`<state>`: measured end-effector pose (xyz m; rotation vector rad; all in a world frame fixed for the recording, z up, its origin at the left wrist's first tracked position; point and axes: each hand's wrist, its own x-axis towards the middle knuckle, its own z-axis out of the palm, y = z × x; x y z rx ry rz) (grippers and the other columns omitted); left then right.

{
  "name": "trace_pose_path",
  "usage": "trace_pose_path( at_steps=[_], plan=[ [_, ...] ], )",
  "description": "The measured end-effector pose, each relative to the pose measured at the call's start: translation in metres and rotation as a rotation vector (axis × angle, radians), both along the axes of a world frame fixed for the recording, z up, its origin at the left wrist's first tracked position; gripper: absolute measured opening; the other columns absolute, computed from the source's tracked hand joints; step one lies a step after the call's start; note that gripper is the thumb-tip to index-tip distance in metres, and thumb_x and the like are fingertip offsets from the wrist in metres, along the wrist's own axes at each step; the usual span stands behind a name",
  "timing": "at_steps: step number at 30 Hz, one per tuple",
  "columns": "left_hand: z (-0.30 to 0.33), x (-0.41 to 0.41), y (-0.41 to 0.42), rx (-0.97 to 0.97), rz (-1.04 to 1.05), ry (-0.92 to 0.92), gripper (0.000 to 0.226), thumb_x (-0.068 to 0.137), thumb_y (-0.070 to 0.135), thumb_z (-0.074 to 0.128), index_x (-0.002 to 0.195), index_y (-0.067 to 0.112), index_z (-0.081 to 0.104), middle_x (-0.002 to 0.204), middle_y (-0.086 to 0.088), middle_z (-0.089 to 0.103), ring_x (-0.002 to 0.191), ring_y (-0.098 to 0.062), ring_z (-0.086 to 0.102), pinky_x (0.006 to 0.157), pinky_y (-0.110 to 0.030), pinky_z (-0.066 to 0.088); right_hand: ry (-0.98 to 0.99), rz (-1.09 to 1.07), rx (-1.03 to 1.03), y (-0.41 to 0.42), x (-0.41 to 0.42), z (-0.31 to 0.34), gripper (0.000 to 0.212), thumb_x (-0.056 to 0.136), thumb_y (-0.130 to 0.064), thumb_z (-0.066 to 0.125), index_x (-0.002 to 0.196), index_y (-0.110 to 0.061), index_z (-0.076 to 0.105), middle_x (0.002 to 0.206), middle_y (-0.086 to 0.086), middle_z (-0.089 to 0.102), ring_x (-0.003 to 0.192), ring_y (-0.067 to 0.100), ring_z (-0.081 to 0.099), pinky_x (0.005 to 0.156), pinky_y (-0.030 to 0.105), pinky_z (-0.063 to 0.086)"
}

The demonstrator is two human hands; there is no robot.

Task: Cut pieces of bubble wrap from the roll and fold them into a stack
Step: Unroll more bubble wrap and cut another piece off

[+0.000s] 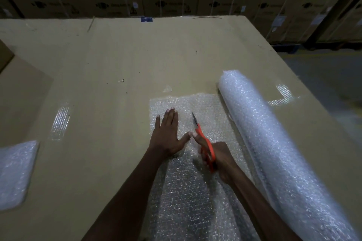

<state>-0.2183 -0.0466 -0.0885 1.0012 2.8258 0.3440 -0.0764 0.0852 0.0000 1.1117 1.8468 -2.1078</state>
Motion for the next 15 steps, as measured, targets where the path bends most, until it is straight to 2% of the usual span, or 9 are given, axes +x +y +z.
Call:
trace_pose_path(
  at_steps=[2, 6, 7, 11, 15],
  plan=[
    [0.001, 0.001, 0.002, -0.004, 0.022, 0.006, 0.096, 0.093, 0.075, 0.014, 0.158, 0.006, -0.002, 0.167, -0.01, -0.009, 0.154, -0.023, -0.01, 0.122, -0.049, -0.01, -0.013, 0.001, -0.001, -0.001, 0.003, 0.0, 0.054, 0.073, -0.059, 0.084, 0.071, -0.007, 0.068, 0.059, 0.01, 0.056, 0.042, 0.015, 0.047, 0.041, 0.017, 0.036],
    [0.009, -0.011, 0.005, 0.032, 0.034, 0.107, 0.083, 0.097, 0.064, 0.017, 0.154, 0.004, 0.023, 0.161, -0.017, 0.025, 0.149, -0.032, 0.019, 0.122, -0.055, 0.006, -0.025, 0.008, 0.012, -0.002, 0.001, -0.001, 0.055, 0.071, -0.061, 0.083, 0.072, -0.008, 0.07, 0.059, 0.009, 0.057, 0.043, 0.016, 0.048, 0.043, 0.017, 0.035],
    [0.01, -0.016, 0.004, 0.03, 0.016, 0.121, 0.082, 0.097, 0.063, 0.017, 0.154, 0.005, 0.025, 0.16, -0.016, 0.027, 0.148, -0.031, 0.02, 0.122, -0.055, 0.007, -0.027, 0.006, 0.018, -0.002, 0.0, -0.001, 0.055, 0.071, -0.061, 0.084, 0.071, -0.008, 0.07, 0.059, 0.01, 0.058, 0.044, 0.016, 0.049, 0.043, 0.018, 0.035],
    [0.006, -0.024, 0.0, 0.027, -0.034, 0.043, 0.081, 0.1, 0.062, 0.019, 0.159, 0.007, 0.005, 0.168, -0.009, 0.0, 0.154, -0.021, -0.005, 0.123, -0.047, -0.007, -0.01, -0.016, 0.035, 0.0, -0.003, -0.004, 0.052, 0.073, -0.054, 0.086, 0.071, -0.004, 0.069, 0.054, 0.01, 0.056, 0.041, 0.016, 0.047, 0.04, 0.018, 0.032],
    [0.005, -0.022, 0.0, 0.033, -0.026, 0.029, 0.083, 0.099, 0.063, 0.016, 0.159, 0.008, 0.001, 0.167, -0.008, -0.007, 0.154, -0.018, -0.009, 0.122, -0.042, -0.011, 0.005, -0.013, 0.053, -0.003, -0.003, -0.007, 0.054, 0.072, -0.055, 0.086, 0.073, -0.003, 0.069, 0.056, 0.013, 0.054, 0.041, 0.017, 0.043, 0.04, 0.02, 0.031]
  ],
)
